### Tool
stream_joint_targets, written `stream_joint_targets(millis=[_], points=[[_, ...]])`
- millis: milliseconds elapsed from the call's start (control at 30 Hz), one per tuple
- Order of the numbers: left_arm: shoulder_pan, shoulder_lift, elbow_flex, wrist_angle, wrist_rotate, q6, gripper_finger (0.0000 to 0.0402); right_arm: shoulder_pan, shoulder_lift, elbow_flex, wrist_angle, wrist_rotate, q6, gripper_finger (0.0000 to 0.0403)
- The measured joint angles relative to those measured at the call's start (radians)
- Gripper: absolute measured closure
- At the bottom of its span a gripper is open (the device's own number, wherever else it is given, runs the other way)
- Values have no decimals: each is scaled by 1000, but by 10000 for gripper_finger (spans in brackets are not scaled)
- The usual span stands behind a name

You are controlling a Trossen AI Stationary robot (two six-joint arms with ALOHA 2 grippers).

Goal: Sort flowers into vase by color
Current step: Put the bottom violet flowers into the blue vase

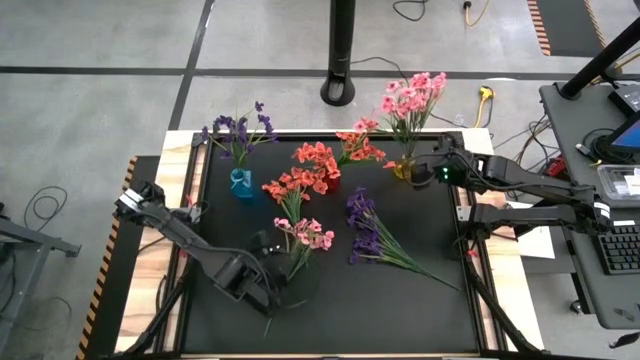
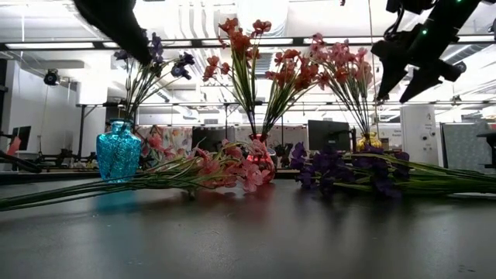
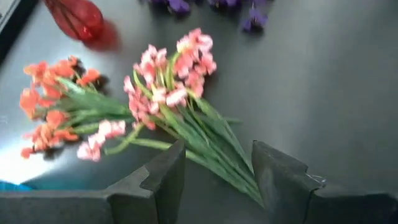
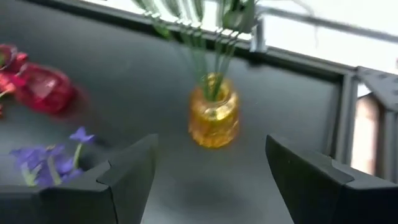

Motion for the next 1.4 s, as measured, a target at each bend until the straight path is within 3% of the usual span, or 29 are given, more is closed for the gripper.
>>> stream_joint_targets(millis=[300, 533, 800, 967, 1133, 1400], points=[[-106, 27, 0, -35, -4, -216, 234, 97, 2, 0, -1, -222, 31, 108], [-107, 91, 0, -10, 23, -245, 234, 311, 45, -5, 0, -340, 53, 114], [-107, 111, 0, -11, 25, -245, 234, 644, 226, -8, 7, -351, 178, 119], [-107, 111, 3, -12, 24, -244, 234, 792, 381, -8, 15, -351, 271, 122], [-107, 111, 3, -11, 21, -238, 234, 870, 522, -9, 79, -351, 320, 121], [-107, 111, 3, -9, 14, -238, 234, 884, 691, 9, 141, -358, 330, 143]])
